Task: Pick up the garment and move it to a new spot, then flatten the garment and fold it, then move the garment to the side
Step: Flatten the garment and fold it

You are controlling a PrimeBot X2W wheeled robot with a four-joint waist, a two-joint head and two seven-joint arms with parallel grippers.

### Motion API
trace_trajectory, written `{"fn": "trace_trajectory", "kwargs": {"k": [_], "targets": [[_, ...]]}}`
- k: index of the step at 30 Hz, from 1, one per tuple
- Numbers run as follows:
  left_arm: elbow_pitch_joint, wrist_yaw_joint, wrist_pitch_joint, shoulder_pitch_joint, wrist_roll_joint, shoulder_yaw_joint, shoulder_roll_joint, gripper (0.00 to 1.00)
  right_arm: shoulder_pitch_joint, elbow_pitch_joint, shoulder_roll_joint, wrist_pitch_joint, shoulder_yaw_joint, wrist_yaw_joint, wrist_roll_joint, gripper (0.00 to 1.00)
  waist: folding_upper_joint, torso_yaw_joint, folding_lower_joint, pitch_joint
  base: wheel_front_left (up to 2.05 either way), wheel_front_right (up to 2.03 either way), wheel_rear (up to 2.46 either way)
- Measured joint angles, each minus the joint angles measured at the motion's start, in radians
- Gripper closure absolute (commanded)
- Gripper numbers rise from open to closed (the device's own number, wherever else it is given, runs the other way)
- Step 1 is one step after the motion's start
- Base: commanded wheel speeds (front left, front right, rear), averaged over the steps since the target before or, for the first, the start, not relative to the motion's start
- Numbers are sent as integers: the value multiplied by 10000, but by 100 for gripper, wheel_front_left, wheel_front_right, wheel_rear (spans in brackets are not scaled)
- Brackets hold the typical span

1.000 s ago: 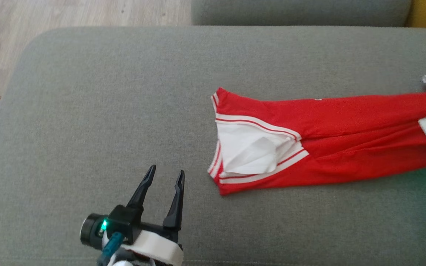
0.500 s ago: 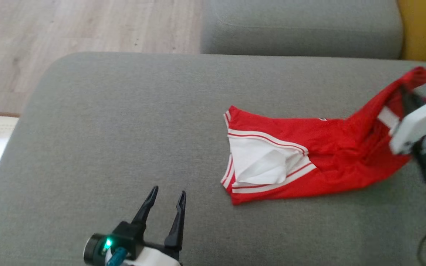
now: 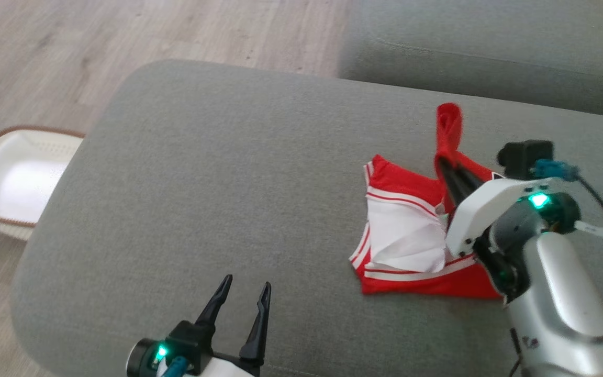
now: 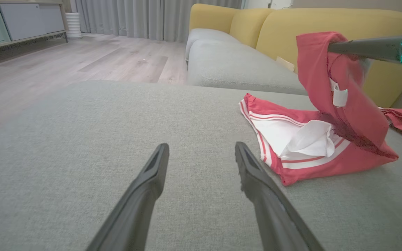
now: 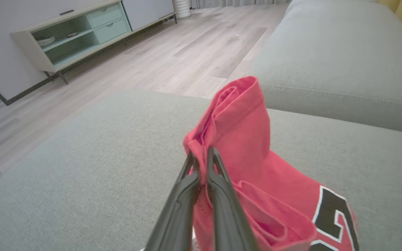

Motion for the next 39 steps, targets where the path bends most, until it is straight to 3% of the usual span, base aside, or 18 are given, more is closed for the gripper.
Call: {"fn": "trace_trajectory", "kwargs": {"k": [8,9,10,15,19,23,28,39], "targets": [[58,-8,0,-137,-19,-77,0,0,-9,1009,146,-21,537,0,-50,100,0,484,0,312,0,0,0],[73,-8,-2,-200,-71,-104,0,0,-12,1162,148,-31,573,0,-42,66,0,519,0,348,0,0,0],[84,-4,0,-268,-121,-136,0,0,-16,1306,155,-56,598,0,2,0,0,549,0,383,0,0,0],[119,58,0,-421,-174,-270,-2,0,-158,1540,194,-855,543,0,832,0,0,529,0,452,0,0,0],[117,134,0,-421,-173,-234,-2,0,-484,1446,222,-1578,-82,0,1103,0,0,321,0,412,0,0,0],[79,151,0,-419,-171,-138,-4,0,-371,1285,196,-1693,-861,0,1101,0,0,13,0,342,0,0,0],[-10,151,0,-402,-171,-59,-6,0,329,989,-286,-1701,-1467,0,1099,0,0,-357,0,221,0,0,0],[-178,171,0,214,-59,516,19,0,2001,606,-376,-2552,-1398,0,1680,0,0,-1360,0,-193,0,0,0]]}}
